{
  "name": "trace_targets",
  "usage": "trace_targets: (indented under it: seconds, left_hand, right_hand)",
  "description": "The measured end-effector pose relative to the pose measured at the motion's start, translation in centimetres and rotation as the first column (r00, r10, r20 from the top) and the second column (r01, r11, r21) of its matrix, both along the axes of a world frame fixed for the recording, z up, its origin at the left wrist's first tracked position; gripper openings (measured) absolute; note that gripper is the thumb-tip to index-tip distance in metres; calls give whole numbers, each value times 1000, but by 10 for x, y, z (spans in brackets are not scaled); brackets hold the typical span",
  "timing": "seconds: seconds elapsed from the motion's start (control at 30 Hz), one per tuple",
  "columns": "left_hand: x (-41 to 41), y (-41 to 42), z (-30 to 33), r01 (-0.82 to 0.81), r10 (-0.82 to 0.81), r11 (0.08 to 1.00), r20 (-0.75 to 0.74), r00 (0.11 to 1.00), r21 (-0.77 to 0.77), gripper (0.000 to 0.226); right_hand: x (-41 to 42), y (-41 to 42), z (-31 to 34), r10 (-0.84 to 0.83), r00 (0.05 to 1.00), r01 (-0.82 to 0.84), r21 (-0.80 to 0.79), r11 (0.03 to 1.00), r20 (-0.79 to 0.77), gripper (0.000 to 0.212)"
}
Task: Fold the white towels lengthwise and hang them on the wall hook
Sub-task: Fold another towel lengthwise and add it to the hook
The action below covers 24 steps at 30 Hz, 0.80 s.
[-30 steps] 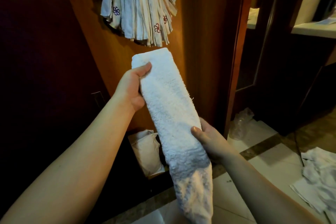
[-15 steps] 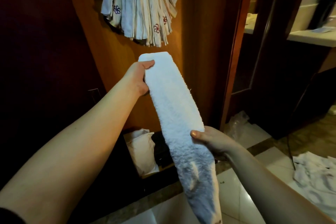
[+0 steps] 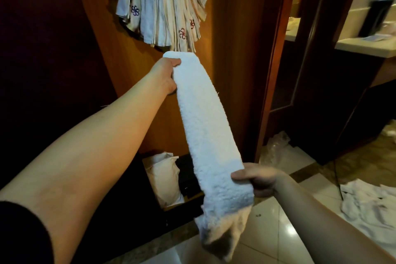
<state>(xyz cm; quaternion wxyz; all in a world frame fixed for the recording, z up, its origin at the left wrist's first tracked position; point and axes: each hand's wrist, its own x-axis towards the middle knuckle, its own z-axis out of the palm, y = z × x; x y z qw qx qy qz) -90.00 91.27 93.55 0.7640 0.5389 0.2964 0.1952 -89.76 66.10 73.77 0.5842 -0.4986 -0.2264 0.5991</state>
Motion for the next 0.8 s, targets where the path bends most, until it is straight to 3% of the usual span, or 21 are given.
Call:
trace_targets:
  seconds: [0.17, 0.3, 0.4, 0.5, 0.6, 0.7, 0.8]
  left_hand:
    - [13, 12, -16, 3, -2, 1000, -60, 998, 25, 45]
    - [19, 25, -48, 78, -70, 996, -138, 988, 53, 29]
    - [19, 45, -95, 256, -262, 965, -143, 954, -61, 67]
    - [12, 51, -153, 328, -361, 931, -276, 891, -157, 95]
    - [-7, 29, -189, 314, -336, 942, -301, 893, -120, 75]
    - [-43, -14, -195, 279, -281, 960, -160, 946, -41, 53]
    - [-76, -46, -201, 220, -213, 935, -56, 975, 277, 41]
  right_hand:
    - [2, -1, 10, 66, 997, -62, -93, 994, 46, 85]
    - [0, -4, 37, -1, 997, 4, -37, 999, 83, 67]
    - [1, -3, 58, -100, 993, 95, 74, 993, 64, 63]
    - [13, 7, 68, -265, 964, 261, 110, 959, 14, 69]
    - [24, 21, 73, -454, 890, 456, 117, 882, -39, 70]
    - [27, 33, 74, -634, 772, 633, 113, 766, -30, 46]
    - [28, 45, 76, -730, 683, 720, 137, 681, 42, 43]
